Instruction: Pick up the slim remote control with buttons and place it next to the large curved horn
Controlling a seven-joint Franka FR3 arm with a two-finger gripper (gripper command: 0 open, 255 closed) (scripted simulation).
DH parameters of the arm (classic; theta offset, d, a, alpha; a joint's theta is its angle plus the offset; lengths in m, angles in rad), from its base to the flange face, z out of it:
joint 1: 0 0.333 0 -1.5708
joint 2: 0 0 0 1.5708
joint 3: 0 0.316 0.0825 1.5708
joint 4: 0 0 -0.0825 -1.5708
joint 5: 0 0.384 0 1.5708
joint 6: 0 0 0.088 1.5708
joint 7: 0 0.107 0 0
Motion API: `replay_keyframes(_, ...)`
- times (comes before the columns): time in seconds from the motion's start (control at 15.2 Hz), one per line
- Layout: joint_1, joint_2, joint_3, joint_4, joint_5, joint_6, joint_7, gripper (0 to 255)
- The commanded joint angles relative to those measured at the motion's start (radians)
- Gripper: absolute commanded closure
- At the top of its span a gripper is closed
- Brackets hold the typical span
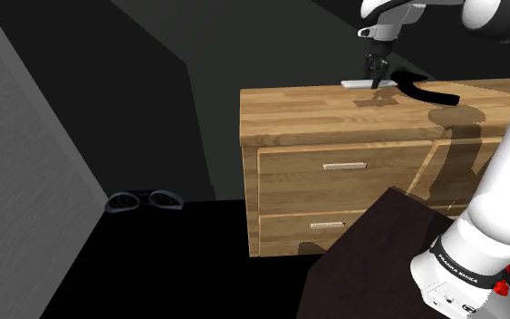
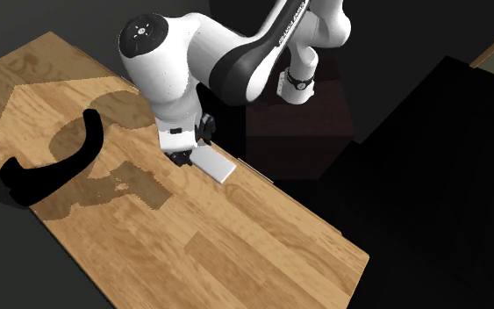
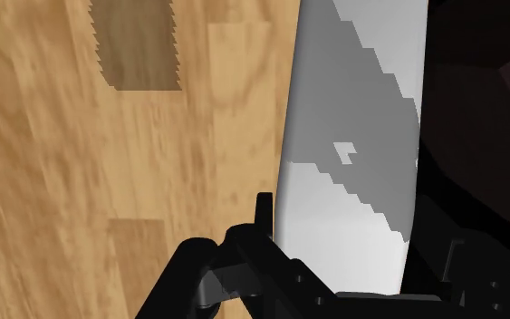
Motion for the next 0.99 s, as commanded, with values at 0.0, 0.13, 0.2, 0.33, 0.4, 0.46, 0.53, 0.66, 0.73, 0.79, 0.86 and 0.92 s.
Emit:
replay_keyframes(0.0, -0.021, -0.020, -0.016, -0.021, -0.008, 0.002, -0.038, 255)
replay_keyframes(0.13, -0.045, -0.031, -0.033, -0.036, -0.010, 0.006, -0.079, 255)
replay_keyframes(0.2, -0.057, -0.035, -0.041, -0.042, -0.011, 0.007, -0.100, 255)
replay_keyframes(0.33, -0.083, -0.039, -0.057, -0.049, -0.011, 0.009, -0.143, 255)
replay_keyframes(0.4, -0.097, -0.040, -0.066, -0.051, -0.010, 0.009, -0.166, 255)
replay_keyframes(0.46, -0.111, -0.040, -0.074, -0.052, -0.009, 0.008, -0.188, 255)
replay_keyframes(0.53, -0.125, -0.039, -0.082, -0.051, -0.007, 0.008, -0.211, 255)
replay_keyframes(0.66, -0.155, -0.033, -0.098, -0.047, -0.001, 0.006, -0.258, 255)
replay_keyframes(0.73, -0.171, -0.028, -0.106, -0.042, 0.003, 0.004, -0.282, 255)
replay_keyframes(0.79, -0.187, -0.022, -0.114, -0.037, 0.008, 0.002, -0.306, 255)
replay_keyframes(0.86, -0.204, -0.015, -0.121, -0.030, 0.013, -0.001, -0.331, 255)
replay_keyframes(0.92, -0.221, -0.007, -0.128, -0.022, 0.019, -0.004, -0.355, 255)
